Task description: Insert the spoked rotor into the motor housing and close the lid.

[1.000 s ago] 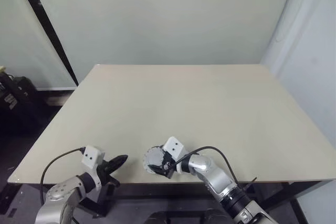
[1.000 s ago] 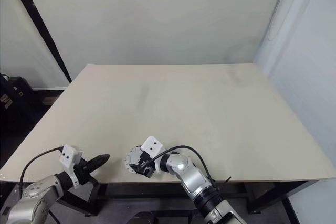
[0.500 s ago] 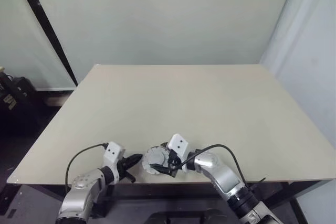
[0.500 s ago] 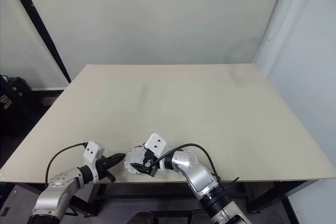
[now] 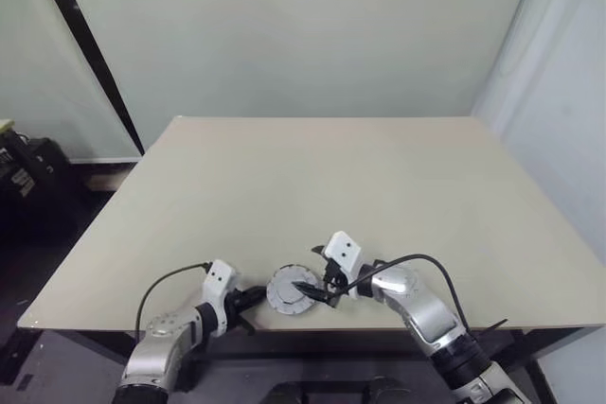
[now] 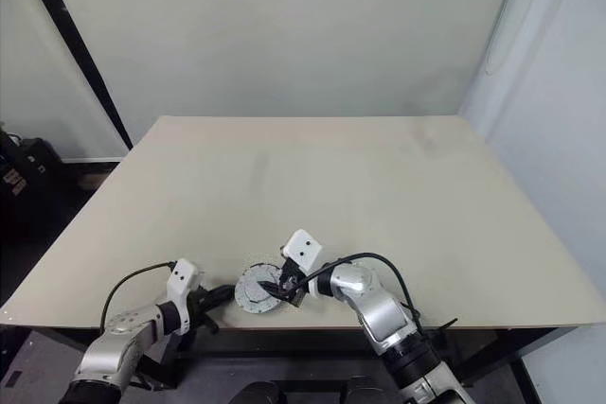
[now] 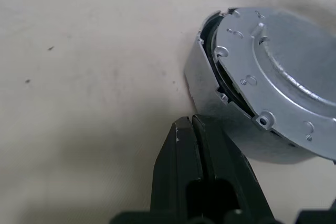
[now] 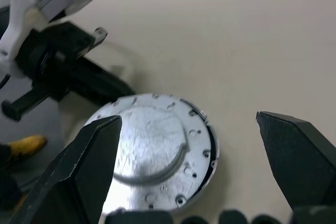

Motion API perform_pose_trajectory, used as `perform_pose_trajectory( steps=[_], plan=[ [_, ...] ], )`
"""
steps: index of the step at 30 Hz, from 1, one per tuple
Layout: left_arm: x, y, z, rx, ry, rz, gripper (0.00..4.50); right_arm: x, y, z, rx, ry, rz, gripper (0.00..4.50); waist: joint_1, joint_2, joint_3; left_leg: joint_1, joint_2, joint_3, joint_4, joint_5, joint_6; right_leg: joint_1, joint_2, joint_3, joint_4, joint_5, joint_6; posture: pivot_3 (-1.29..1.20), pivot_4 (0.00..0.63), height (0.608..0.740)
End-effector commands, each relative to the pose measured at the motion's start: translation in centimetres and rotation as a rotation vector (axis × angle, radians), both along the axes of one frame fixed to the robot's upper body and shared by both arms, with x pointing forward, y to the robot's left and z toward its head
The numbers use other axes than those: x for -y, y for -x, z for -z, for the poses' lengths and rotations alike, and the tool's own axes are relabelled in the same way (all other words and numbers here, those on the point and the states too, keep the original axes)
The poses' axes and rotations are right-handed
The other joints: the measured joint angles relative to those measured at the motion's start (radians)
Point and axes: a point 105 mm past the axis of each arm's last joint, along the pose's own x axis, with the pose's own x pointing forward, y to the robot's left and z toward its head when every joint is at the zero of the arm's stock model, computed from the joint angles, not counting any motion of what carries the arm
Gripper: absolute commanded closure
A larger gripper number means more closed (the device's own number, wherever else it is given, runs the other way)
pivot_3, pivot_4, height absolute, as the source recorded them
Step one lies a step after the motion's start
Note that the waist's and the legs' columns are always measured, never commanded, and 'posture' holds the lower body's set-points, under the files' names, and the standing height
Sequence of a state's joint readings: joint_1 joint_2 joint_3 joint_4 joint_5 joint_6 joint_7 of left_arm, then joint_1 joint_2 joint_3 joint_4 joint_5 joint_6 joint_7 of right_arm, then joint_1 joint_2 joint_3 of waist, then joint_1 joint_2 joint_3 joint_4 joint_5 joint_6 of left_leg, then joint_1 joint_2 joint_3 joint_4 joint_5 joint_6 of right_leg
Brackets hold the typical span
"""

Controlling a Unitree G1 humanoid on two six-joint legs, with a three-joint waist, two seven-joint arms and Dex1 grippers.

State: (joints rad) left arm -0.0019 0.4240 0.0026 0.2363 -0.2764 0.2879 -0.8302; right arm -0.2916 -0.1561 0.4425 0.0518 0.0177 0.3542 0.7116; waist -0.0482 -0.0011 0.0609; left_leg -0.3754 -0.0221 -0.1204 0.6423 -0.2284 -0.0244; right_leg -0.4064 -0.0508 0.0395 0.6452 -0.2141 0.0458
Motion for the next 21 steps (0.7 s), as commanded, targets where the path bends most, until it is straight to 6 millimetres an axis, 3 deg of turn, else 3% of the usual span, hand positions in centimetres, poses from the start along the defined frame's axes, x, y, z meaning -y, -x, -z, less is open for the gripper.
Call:
perform_pose_trajectory(
  steps=[1,11,21],
  plan=[
    [2.9,-0.3,-0.4,0.031,0.034,0.096,4.50,0.4,0.1,-1.4,0.015,-0.036,-0.029,0.03,0.000,0.000,0.000,0.000,0.000,0.000,0.000,0.000,0.000,0.000,0.000,0.000,0.000,0.000,0.000,0.00,0.000,0.740],
    [4.6,0.0,-0.1,0.024,0.064,0.137,4.50,1.2,0.1,-0.8,-0.018,-0.018,-0.051,0.03,0.000,0.001,0.000,0.000,-0.001,0.000,0.001,0.000,0.001,0.002,0.000,0.000,0.000,0.000,0.000,0.00,0.000,0.740],
    [-0.1,0.0,-1.8,0.057,0.020,0.075,4.50,1.1,0.8,0.4,-0.075,-0.004,-0.084,0.03,-0.002,0.001,0.000,0.000,0.001,0.000,0.000,0.000,0.001,0.000,0.001,0.000,0.001,0.000,0.000,0.00,0.000,0.740]
  ],
)
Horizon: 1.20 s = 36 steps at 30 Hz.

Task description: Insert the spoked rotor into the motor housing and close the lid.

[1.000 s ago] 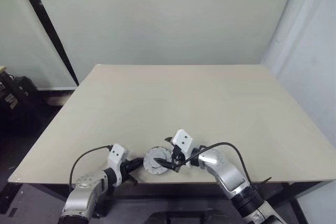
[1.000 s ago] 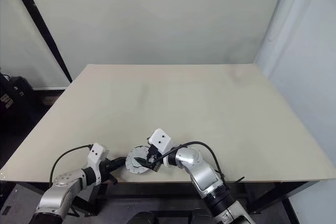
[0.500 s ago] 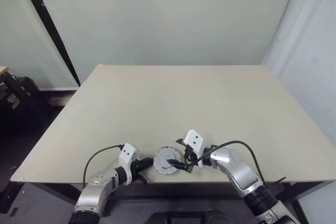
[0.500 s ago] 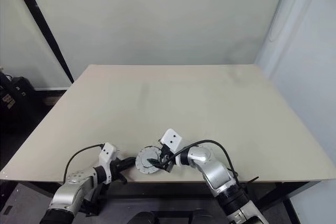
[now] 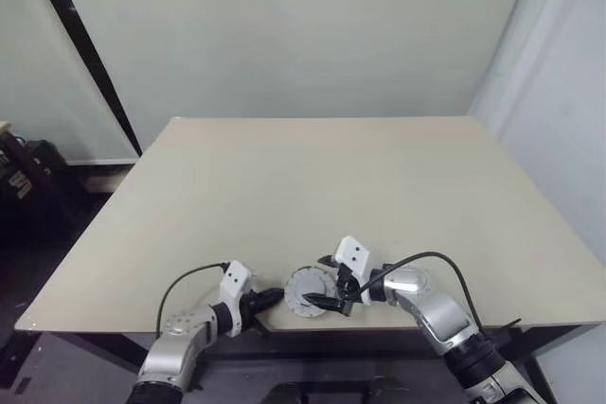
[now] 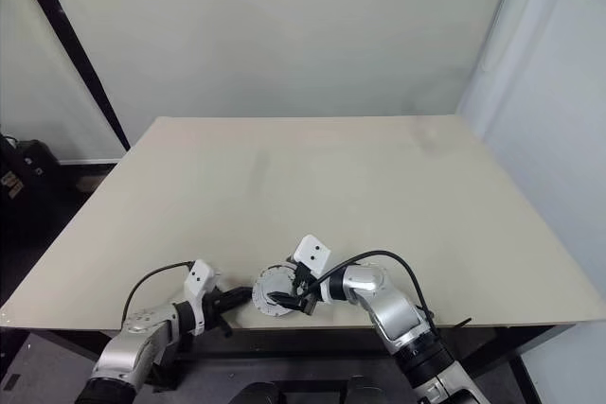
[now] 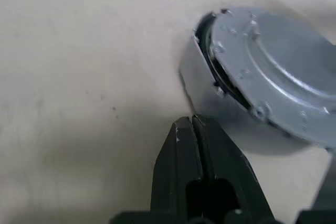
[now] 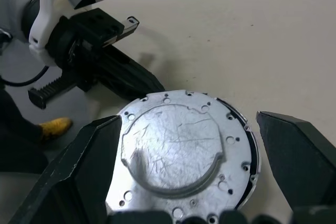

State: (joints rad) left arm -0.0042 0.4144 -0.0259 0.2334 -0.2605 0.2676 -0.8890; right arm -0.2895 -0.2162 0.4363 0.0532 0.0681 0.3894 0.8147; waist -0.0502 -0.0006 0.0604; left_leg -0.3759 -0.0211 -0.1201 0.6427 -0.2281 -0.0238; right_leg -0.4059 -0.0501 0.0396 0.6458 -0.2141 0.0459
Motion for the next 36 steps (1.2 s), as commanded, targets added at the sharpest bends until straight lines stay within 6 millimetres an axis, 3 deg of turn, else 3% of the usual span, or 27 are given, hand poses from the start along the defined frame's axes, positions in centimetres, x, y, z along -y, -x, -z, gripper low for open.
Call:
perform_pose_trajectory(
  steps=[1,7,17,22,28,36],
  plan=[
    [-1.9,-0.4,-2.0,0.055,-0.005,-0.014,4.50,-0.3,0.0,-0.3,0.007,-0.020,-0.012,0.03,0.000,0.000,0.000,0.000,0.000,0.000,0.000,0.000,0.000,0.000,0.000,0.000,0.000,0.000,0.000,0.00,0.000,0.740],
    [-3.0,-0.5,-2.9,0.074,-0.016,-0.027,4.50,-0.6,0.0,0.4,-0.003,-0.008,-0.017,0.03,0.001,0.000,0.000,0.000,0.000,0.000,0.000,0.000,0.000,-0.001,0.000,0.000,0.000,0.000,0.000,0.00,0.000,0.740],
    [-3.1,-0.5,-3.3,0.090,-0.015,-0.031,4.50,-1.1,-0.2,1.3,-0.001,0.004,0.006,0.03,0.000,0.000,0.000,0.000,0.001,0.000,-0.001,0.000,0.000,-0.001,0.000,0.000,0.000,0.000,0.000,0.00,0.000,0.740],
    [-2.8,-0.5,-3.4,0.094,-0.012,-0.025,4.50,-1.5,-0.4,0.8,-0.008,-0.041,0.040,1.23,0.000,0.000,0.000,0.000,0.000,0.000,0.000,0.000,0.000,-0.001,0.000,0.000,0.000,0.000,0.000,0.00,0.000,0.740],
    [-2.4,-0.4,-3.2,0.094,-0.009,-0.013,4.50,-1.8,-0.6,0.1,-0.002,-0.072,0.087,1.26,0.000,0.000,0.000,0.000,0.001,0.000,-0.001,0.000,0.000,-0.001,0.000,0.000,0.001,0.000,0.000,0.00,0.000,0.740],
    [-1.7,-0.6,-3.3,0.098,-0.001,0.006,4.50,-1.6,-0.5,0.9,0.017,-0.001,0.124,1.26,0.000,0.000,0.000,0.000,0.001,0.000,0.000,0.000,0.000,-0.001,0.000,0.000,0.001,0.000,0.000,0.00,0.000,0.740]
  ],
)
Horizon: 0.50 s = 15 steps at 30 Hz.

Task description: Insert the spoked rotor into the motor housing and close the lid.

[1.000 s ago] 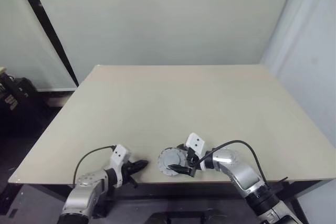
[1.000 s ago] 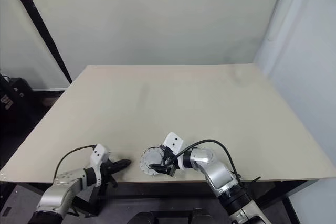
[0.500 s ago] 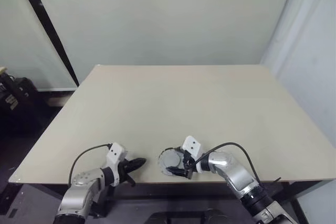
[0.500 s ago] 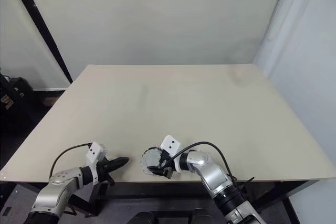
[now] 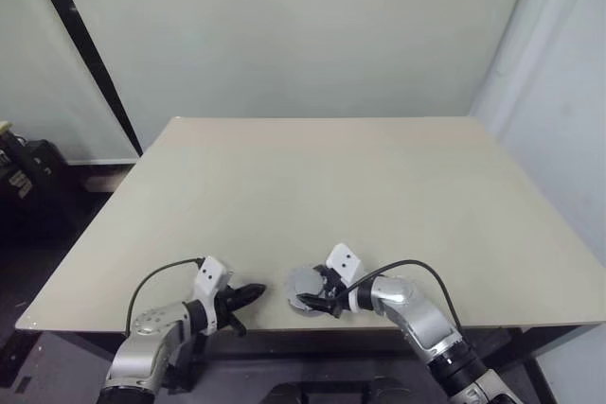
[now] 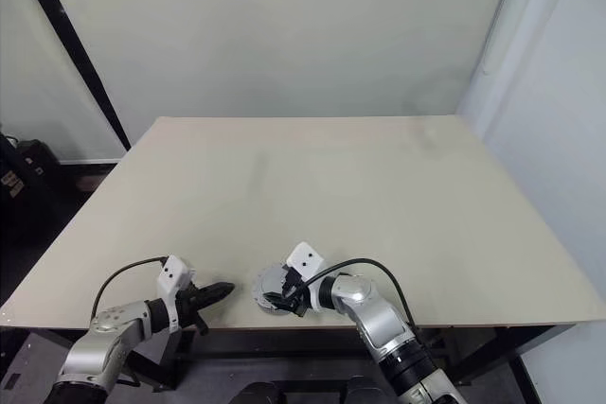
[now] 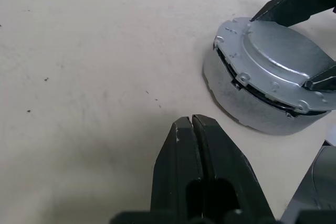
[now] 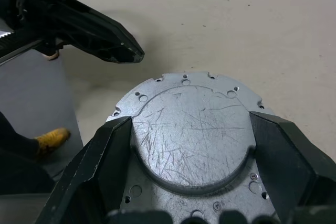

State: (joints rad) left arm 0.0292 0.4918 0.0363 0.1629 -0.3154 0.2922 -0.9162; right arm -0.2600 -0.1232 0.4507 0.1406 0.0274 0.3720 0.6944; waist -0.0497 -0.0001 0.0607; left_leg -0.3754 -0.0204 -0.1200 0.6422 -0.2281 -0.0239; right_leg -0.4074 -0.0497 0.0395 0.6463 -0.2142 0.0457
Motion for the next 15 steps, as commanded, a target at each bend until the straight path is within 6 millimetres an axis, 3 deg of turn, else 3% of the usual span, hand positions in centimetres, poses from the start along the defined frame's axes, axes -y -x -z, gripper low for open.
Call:
perform_pose_trajectory(
  steps=[1,15],
  plan=[
    [0.9,-0.7,-1.4,0.064,0.010,0.032,4.50,-0.2,-0.4,-1.0,0.051,0.006,0.025,1.26,0.000,0.000,0.000,0.000,0.000,0.000,0.000,0.000,0.000,0.000,0.000,0.000,0.000,0.000,0.000,0.00,0.000,0.740],
    [2.9,-1.0,-2.2,0.095,0.042,0.080,4.50,0.5,0.0,0.0,0.059,0.100,-0.027,1.26,0.000,0.000,0.000,0.000,0.000,0.000,0.000,0.000,0.000,0.000,0.000,0.000,0.000,0.000,0.000,0.00,0.000,0.740]
  ],
)
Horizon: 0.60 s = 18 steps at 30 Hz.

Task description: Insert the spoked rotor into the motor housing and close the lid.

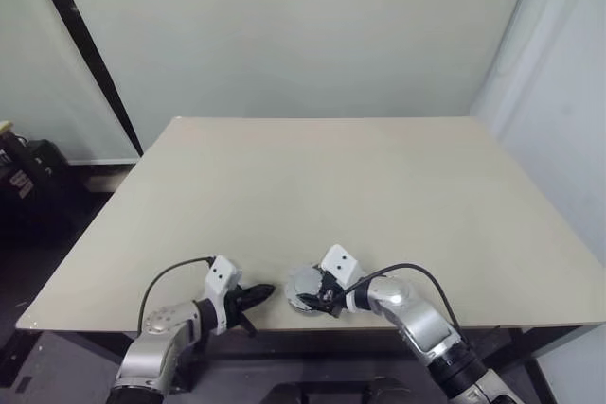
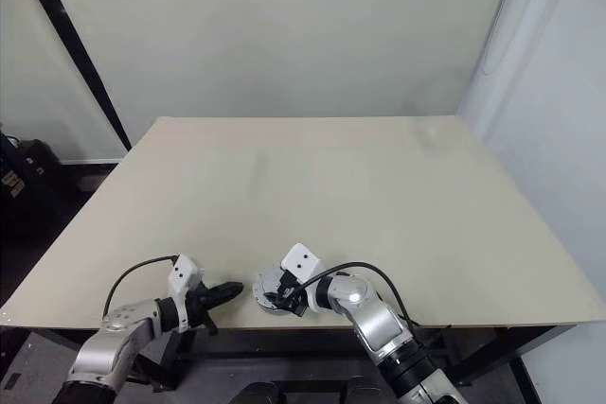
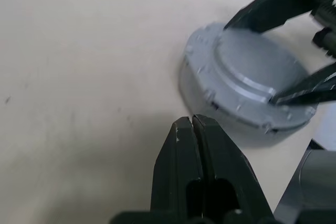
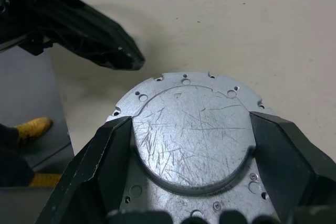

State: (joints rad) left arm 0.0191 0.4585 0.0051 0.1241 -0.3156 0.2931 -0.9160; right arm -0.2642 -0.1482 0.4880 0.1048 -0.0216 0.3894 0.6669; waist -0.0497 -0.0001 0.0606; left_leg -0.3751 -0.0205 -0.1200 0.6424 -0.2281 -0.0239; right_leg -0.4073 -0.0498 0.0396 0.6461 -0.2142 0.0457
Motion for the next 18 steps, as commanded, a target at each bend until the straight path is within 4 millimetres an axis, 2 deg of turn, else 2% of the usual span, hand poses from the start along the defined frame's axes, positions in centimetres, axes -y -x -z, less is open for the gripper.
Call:
perform_pose_trajectory(
  steps=[1,14,18],
  plan=[
    [1.0,-0.8,-1.6,0.068,0.011,0.038,4.50,0.4,0.0,0.0,0.005,0.031,-0.024,1.26,0.000,0.000,0.000,0.000,0.000,0.000,0.000,0.000,0.000,0.000,0.000,0.000,0.000,0.000,0.000,0.00,0.000,0.740],
    [3.2,-1.0,-2.6,0.098,0.047,0.099,4.50,0.6,-0.1,0.2,-0.011,0.046,-0.017,1.26,0.000,0.000,0.000,0.000,-0.001,0.000,0.000,0.000,0.000,0.001,0.000,0.000,0.000,0.000,0.000,0.00,0.000,0.740],
    [3.9,-0.9,-1.9,0.070,0.024,0.118,4.50,0.6,0.0,0.2,-0.020,0.049,-0.010,1.26,0.000,0.000,0.000,0.000,-0.001,0.000,0.000,0.000,0.000,0.001,0.000,0.000,0.000,0.000,0.000,0.00,0.000,0.740]
  ],
)
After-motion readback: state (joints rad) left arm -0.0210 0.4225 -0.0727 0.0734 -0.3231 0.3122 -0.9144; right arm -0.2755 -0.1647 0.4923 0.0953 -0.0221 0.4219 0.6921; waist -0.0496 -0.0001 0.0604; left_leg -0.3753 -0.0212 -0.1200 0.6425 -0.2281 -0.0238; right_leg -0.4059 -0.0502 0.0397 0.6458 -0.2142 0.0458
